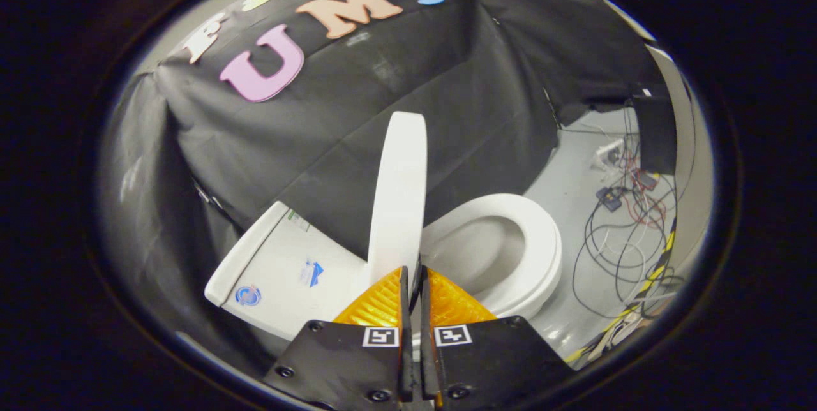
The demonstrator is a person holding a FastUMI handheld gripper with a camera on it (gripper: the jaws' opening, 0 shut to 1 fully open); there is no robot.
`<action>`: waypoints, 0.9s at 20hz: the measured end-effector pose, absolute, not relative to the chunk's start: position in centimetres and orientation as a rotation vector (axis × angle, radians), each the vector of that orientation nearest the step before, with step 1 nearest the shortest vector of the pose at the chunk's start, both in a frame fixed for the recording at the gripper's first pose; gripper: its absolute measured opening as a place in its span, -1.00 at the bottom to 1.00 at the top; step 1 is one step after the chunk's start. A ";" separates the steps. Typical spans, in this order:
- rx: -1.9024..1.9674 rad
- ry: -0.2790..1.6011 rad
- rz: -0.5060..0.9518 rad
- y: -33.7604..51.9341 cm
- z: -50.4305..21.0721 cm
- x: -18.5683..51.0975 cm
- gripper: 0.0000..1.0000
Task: Open the toilet lid.
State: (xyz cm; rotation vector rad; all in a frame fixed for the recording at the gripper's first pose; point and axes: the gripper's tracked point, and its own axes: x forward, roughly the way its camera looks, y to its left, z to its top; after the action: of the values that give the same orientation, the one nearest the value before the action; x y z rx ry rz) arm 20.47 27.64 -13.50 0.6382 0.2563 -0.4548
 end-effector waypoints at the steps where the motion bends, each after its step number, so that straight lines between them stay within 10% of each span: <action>1: 0.621 0.248 -0.445 28.1 -12.9 20.7 -0.87; 18: 0.295 0.184 -0.205 40.2 -5.7 27.2 -0.74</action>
State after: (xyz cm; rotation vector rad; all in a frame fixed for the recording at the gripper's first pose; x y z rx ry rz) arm 27.19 40.23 -5.67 0.2954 0.1844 -0.2052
